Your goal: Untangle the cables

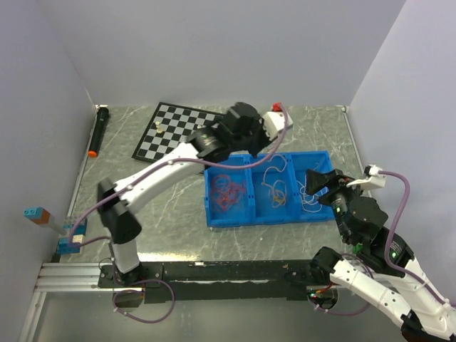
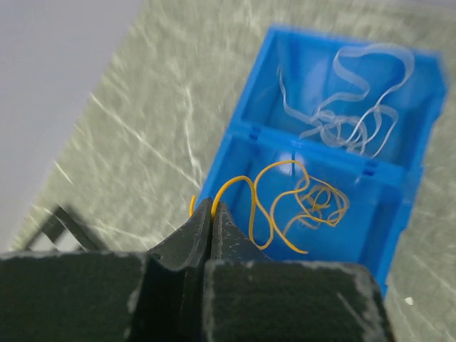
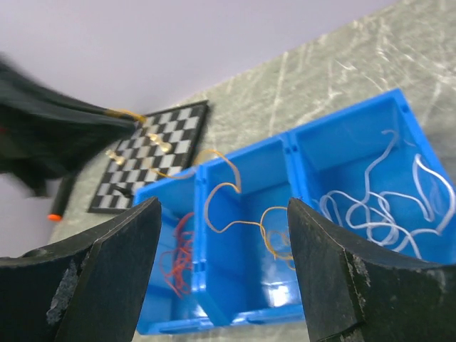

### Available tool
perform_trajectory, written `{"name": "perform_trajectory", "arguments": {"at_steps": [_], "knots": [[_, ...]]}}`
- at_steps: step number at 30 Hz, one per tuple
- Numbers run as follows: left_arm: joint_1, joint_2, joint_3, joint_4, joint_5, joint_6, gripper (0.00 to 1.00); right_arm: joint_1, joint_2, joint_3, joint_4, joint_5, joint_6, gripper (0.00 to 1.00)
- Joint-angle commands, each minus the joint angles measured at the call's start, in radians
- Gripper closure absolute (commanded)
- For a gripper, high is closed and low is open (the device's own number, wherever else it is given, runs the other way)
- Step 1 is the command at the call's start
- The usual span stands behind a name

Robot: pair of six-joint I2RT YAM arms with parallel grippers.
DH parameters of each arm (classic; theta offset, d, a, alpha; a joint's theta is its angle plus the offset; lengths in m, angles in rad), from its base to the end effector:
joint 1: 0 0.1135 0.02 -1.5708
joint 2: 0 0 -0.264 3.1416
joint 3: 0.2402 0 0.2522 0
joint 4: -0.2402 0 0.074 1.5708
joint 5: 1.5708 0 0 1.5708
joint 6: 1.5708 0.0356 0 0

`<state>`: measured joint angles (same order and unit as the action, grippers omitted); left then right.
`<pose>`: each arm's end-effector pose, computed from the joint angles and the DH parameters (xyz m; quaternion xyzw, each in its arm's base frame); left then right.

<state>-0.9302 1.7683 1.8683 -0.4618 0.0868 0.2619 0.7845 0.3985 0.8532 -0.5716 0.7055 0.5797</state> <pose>0.2437 -0.3321 0.4178 0.4819 0.6664 -0.2200 0.5247 0.0664 0.0337 0.3656 0.1567 0.7210 0.1928 0.6469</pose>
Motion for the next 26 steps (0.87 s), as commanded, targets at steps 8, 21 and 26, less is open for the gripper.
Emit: {"name": "perform_trajectory", "arguments": {"at_steps": [8, 21, 26], "knots": [[-0.001, 0.111, 0.117, -0.115, 0.019, -0.104, 0.03, -0.007, 0.033, 0.066, -0.06, 0.034, -0.004, 0.18], [0.115, -0.078, 0.1, -0.307, -0.084, -0.228, 0.03, -0.007, 0.108, 0.113, -0.045, -0.001, -0.034, 0.15], [0.344, -0.226, -0.102, -0.198, 0.048, -0.317, 0.03, -0.007, 0.132, 0.119, -0.047, -0.02, -0.043, 0.13]]}}
